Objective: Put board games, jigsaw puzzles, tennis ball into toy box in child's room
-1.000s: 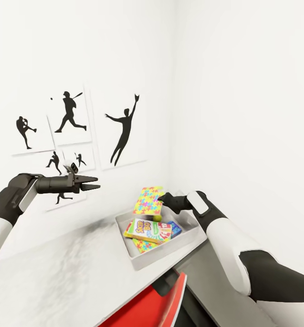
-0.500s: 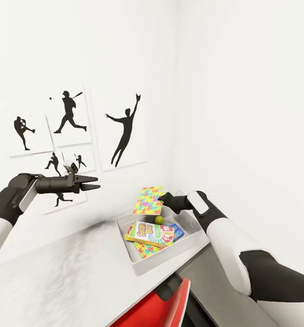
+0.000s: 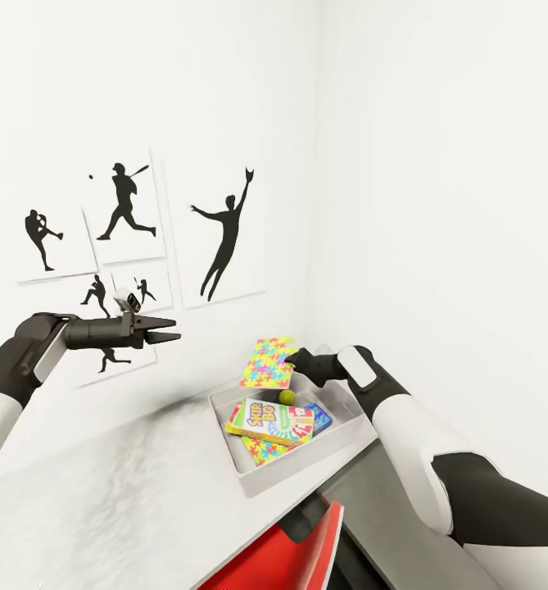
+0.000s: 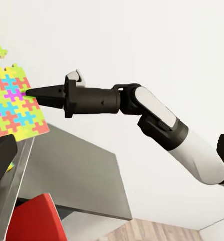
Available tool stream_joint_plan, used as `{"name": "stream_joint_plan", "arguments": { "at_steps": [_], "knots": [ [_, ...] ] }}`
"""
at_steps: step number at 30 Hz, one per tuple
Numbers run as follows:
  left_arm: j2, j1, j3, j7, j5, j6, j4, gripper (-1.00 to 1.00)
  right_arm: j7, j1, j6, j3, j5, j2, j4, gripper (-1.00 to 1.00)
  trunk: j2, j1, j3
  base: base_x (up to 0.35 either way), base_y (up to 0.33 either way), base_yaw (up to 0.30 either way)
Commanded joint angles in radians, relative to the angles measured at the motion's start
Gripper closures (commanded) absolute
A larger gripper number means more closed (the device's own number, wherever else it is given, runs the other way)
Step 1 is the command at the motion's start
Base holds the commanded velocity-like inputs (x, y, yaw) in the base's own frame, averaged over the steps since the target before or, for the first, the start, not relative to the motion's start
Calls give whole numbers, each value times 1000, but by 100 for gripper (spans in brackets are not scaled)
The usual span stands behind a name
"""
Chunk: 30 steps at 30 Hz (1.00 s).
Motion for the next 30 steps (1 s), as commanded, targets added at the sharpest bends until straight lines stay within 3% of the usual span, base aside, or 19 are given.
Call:
{"name": "stream_joint_plan", "arguments": {
  "at_steps": [1,7,13,16,23,30],
  "knots": [
    [1,-1,-3,-9,2,11,1,-100,-10,0,4,3,-12,-1,-2,100,-1,0,-2,0,0,67],
    [18,-1,1,-85,4,14,-8,-100,-10,1,10,2,-14,-5,-2,100,-1,0,-10,0,0,91],
    [8,-1,-1,-85,4,33,-7,-100,-10,0,15,1,-15,-5,-2,100,-1,0,-19,0,0,115],
    [-19,-1,-1,-85,6,38,-5,-100,-11,-1,16,1,-15,-6,-2,100,-1,0,-24,0,0,123],
    [-137,-1,-2,-85,5,39,-2,-100,-11,-4,14,0,-14,-6,-2,100,-1,0,-34,0,0,116],
    [-155,-1,-3,-85,5,39,23,-100,-12,-7,19,-1,-13,-7,-4,100,-1,0,-46,0,0,-6]
  ]
}}
